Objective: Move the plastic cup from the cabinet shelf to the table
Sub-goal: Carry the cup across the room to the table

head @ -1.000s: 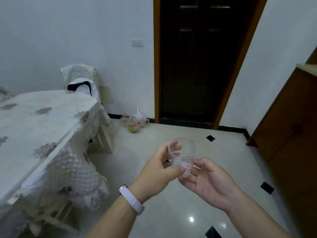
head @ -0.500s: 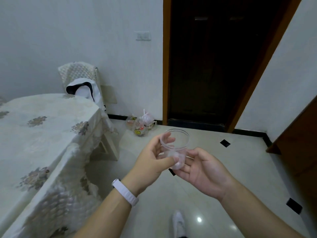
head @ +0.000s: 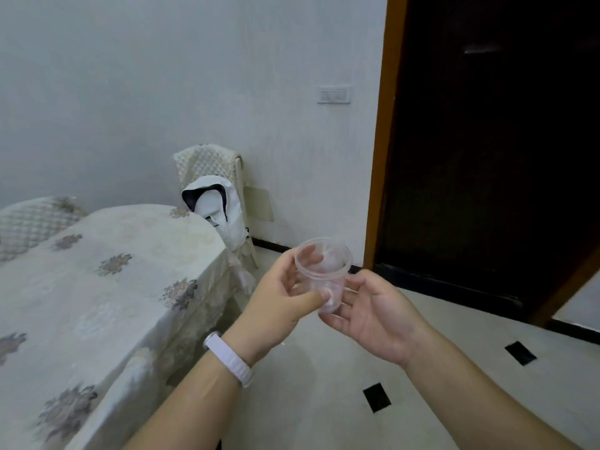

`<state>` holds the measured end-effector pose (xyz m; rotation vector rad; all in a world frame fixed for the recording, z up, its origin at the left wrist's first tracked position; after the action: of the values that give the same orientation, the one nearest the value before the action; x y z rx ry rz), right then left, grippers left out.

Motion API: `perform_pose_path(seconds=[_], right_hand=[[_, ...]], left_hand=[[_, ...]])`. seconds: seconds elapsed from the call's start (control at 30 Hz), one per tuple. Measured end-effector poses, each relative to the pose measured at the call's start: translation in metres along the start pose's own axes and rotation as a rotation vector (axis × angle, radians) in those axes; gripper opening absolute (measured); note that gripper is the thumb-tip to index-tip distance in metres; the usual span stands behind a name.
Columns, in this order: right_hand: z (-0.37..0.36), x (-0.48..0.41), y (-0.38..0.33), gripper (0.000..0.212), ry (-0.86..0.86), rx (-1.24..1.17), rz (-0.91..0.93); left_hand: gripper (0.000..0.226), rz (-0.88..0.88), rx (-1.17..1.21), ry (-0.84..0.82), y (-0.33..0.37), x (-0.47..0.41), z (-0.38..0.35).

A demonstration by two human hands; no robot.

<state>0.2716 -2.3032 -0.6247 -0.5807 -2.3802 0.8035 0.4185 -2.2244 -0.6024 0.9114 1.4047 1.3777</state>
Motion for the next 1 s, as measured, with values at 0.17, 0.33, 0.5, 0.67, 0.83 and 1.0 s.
perform_pose_path(seconds=[0.17,0.33,0.5,0.67,0.83,1.0], right_hand=[[-0.014,-0.068,-0.027,0.05,-0.089,0.082,-0.068],[-0.038,-0.155,-0.04,0.058,-0.099,0.156,-0.118],[-0.067,-0.255,-0.049,0.039,-0.106,0.218,-0.166],[-0.108,-0.35,-0.079,0.055,-0.124,0.269,-0.156],[-0.155,-0.434,-0.104,0.062,-0.172,0.273,-0.145],[-0.194,-0.506,-0.108,0.081,-0.258,0.285,-0.204]], left_hand=[[0.063,0.008,0.006,0.089,-0.006,-0.05,0.035],[0.061,0.016,0.003,0.197,-0.031,-0.099,0.086],[0.062,0.029,0.044,0.263,-0.063,-0.164,0.153],[0.063,0.016,0.044,0.253,-0.075,-0.245,0.227],[0.063,-0.031,0.02,0.263,-0.067,-0.307,0.297],[0.057,-0.031,-0.003,0.384,-0.071,-0.335,0.35]])
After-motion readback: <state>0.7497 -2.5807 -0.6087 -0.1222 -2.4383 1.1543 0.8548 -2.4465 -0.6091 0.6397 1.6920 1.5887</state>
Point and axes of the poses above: each hand's wrist, its own x-axis away from the middle knuckle, its own z-axis out of the back of the hand, y = z × x, the point moved 1 cm from there along -x, towards the middle knuckle, and after that the axes turned 1 degree about x, right-handed, at the moved point
